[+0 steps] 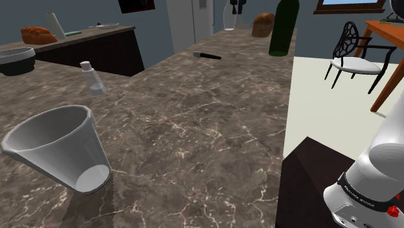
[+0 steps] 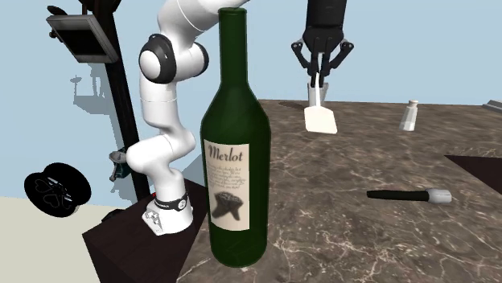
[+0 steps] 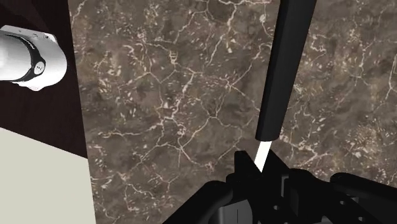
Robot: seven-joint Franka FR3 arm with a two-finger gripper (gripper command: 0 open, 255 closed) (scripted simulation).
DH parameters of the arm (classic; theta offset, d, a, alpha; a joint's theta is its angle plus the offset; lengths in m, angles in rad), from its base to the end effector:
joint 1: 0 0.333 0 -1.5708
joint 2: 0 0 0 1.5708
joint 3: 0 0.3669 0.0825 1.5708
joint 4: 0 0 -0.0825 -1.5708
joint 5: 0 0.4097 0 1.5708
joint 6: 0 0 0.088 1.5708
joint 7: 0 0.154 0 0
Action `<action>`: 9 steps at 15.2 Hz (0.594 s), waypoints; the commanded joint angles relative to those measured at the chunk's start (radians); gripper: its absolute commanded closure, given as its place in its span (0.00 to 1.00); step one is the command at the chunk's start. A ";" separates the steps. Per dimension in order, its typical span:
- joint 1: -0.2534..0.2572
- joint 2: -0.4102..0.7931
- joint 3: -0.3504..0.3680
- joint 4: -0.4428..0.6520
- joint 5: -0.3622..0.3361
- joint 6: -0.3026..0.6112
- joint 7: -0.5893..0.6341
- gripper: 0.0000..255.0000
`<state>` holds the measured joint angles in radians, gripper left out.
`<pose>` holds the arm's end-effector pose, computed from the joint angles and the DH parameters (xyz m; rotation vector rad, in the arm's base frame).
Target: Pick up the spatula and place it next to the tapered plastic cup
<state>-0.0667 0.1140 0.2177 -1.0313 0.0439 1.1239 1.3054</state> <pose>0.5406 0.0783 0.7782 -2.6163 1.6713 0.0879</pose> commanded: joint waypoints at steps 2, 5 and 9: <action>0.023 -0.094 0.021 -0.120 0.021 0.032 0.053 1.00; 0.046 -0.172 0.045 -0.214 0.043 0.054 0.107 1.00; 0.079 -0.256 0.083 -0.306 0.072 0.072 0.184 1.00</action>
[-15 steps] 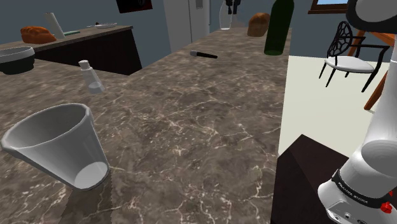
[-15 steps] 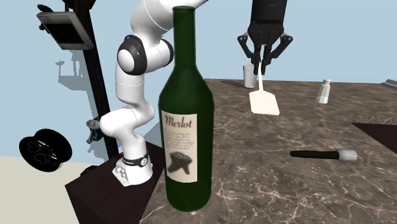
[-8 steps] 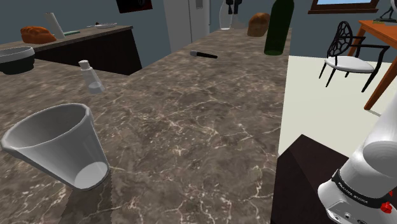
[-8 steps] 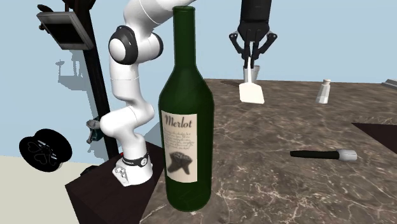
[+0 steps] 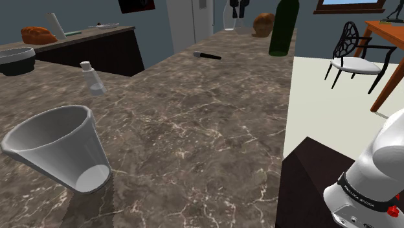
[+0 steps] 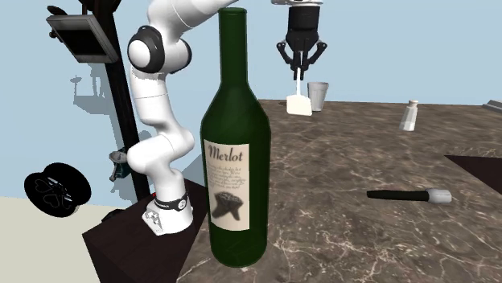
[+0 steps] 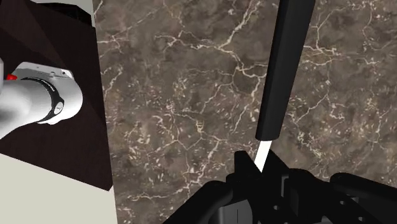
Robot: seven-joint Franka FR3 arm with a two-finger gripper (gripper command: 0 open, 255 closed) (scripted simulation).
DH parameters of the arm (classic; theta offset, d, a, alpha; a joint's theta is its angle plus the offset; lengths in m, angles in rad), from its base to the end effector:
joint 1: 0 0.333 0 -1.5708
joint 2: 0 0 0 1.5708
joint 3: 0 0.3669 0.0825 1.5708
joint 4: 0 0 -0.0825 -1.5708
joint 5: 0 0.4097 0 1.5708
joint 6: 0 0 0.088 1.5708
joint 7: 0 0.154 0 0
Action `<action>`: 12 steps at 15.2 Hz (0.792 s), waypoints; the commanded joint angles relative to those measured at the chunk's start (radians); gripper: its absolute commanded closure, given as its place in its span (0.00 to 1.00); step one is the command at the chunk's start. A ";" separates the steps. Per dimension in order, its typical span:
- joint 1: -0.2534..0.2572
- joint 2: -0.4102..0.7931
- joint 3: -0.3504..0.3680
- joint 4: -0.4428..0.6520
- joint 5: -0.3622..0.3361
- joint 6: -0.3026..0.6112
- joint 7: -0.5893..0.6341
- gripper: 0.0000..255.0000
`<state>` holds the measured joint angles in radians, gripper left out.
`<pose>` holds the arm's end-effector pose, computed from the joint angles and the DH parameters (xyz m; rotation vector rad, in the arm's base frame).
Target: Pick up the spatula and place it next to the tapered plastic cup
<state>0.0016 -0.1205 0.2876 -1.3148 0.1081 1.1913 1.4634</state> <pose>0.4486 0.1681 0.7780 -2.6163 1.6708 0.0878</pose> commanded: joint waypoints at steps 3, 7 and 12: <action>0.035 -0.071 0.045 -0.073 0.030 0.013 0.088 1.00; 0.068 -0.122 0.095 -0.117 0.059 0.020 0.176 1.00; 0.108 -0.161 0.168 -0.142 0.093 0.026 0.295 1.00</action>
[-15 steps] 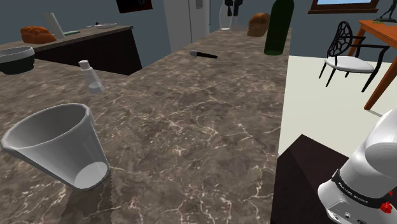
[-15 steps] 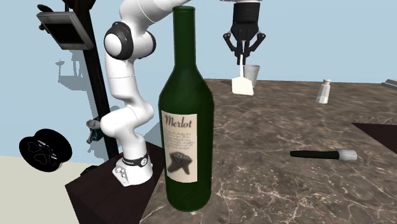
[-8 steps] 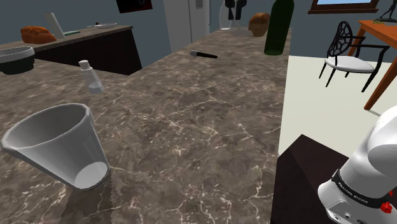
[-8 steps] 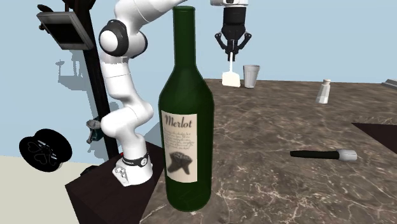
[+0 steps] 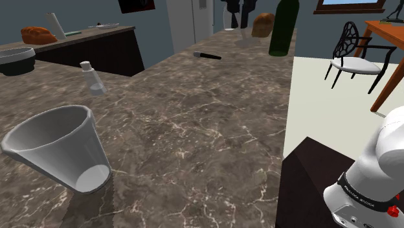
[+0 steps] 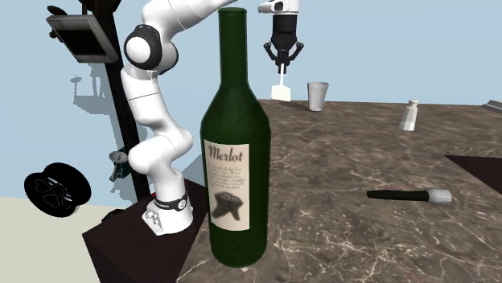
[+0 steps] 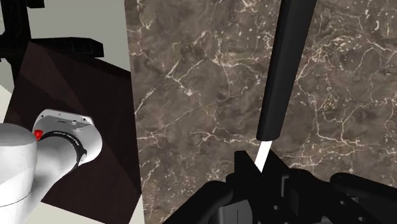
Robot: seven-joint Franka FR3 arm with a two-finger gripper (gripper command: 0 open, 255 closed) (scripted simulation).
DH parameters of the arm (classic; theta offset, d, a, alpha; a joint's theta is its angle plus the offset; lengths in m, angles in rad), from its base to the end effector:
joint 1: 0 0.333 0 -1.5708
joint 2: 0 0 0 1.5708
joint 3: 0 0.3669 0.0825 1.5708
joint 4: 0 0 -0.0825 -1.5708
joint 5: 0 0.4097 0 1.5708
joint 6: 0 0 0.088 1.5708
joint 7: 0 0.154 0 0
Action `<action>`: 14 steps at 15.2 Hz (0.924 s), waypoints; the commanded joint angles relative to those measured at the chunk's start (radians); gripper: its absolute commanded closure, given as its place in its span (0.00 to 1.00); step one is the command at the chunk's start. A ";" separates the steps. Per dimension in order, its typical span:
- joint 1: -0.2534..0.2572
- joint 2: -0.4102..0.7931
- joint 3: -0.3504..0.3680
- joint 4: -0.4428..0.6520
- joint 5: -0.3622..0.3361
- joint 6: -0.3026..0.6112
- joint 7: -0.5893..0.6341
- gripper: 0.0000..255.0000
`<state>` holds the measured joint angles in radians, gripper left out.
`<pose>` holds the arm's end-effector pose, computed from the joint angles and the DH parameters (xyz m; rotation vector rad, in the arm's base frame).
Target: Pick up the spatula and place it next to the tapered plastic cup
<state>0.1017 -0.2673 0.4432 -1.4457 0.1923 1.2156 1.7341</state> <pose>0.3310 0.2921 0.7766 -2.6183 1.6681 0.0878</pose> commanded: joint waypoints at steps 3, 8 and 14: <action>0.030 -0.023 0.063 -0.010 0.026 0.005 0.102 1.00; 0.065 -0.011 0.161 0.016 0.042 0.012 0.241 1.00; 0.104 0.058 0.315 0.093 0.021 0.024 0.432 1.00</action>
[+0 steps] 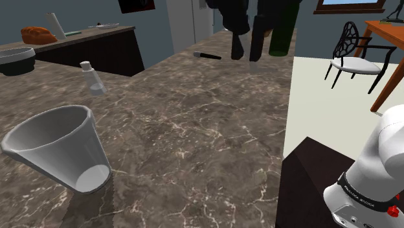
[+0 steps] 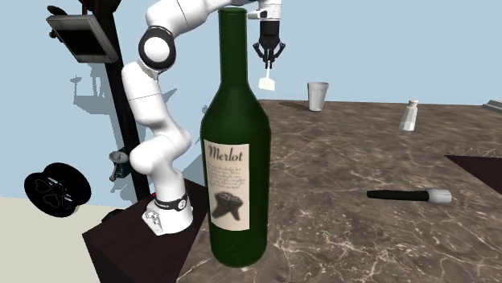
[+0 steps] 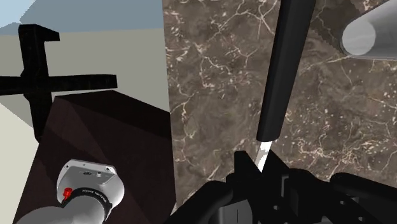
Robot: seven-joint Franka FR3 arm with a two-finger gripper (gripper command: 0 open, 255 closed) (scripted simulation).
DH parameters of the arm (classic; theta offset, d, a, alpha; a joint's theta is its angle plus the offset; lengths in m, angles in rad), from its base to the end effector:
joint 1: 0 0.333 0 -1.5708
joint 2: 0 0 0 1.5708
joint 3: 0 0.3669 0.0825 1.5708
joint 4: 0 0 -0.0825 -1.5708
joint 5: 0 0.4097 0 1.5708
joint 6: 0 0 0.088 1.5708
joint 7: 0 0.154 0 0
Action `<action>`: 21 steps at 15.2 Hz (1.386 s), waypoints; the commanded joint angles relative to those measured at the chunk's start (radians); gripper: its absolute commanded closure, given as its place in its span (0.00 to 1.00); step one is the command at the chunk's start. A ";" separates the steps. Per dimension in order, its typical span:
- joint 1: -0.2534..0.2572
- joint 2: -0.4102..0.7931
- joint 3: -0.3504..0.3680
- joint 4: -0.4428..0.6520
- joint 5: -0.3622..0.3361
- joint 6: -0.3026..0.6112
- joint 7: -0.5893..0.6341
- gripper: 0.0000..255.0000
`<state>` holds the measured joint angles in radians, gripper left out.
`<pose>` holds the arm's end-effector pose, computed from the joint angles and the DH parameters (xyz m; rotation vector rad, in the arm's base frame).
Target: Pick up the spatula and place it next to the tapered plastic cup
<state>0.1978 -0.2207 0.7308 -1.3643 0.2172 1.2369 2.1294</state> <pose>0.2008 0.4319 0.7772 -2.6182 1.6698 0.0864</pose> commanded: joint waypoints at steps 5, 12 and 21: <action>0.053 0.111 0.172 0.080 -0.074 0.026 0.208 1.00; 0.049 0.003 0.111 -0.103 0.002 0.130 0.138 1.00; 0.064 -0.083 0.074 -0.295 0.056 0.250 0.084 1.00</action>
<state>0.2605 -0.2966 0.8069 -1.6406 0.2685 1.4746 2.2185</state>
